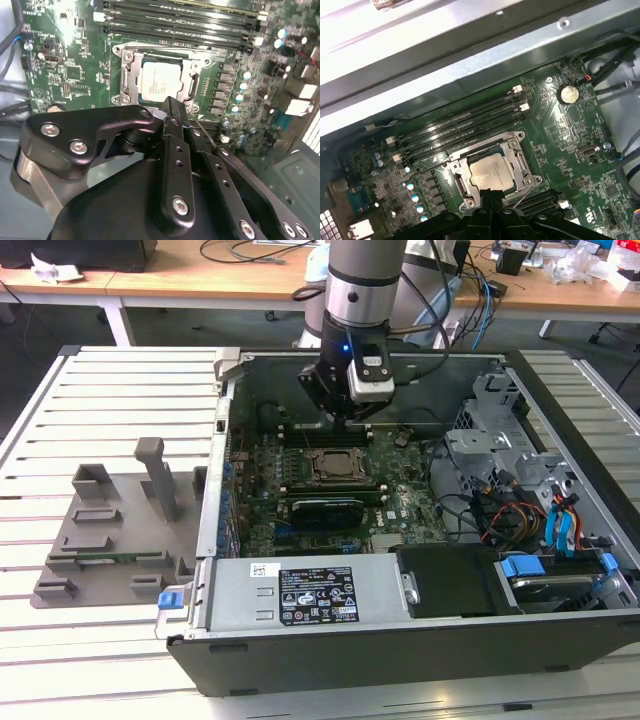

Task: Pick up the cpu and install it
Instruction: 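Install the first cpu locking lever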

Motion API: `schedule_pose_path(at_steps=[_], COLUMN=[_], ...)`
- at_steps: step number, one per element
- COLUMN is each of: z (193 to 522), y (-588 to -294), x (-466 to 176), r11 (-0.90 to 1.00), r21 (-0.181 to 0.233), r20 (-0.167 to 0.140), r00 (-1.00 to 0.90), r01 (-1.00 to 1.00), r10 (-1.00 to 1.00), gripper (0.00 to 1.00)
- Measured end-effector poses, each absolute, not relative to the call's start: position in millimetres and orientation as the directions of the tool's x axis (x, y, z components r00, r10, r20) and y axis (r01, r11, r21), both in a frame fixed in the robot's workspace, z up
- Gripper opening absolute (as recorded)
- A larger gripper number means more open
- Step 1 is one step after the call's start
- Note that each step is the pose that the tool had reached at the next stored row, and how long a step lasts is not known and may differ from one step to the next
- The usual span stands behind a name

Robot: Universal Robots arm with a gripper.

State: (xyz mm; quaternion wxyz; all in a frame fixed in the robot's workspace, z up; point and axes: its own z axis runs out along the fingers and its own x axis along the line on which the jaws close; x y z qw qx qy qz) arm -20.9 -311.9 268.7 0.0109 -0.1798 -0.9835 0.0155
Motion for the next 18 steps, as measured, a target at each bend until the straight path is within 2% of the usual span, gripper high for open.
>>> schedule_pose_path(at_steps=[18], z=[268.7], y=[-311.9], x=[-18.9], r11=[0.999], r21=[-0.034], r20=[0.016], r00=[-1.000], r01=[-0.014], r10=[-0.013], gripper=[0.11])
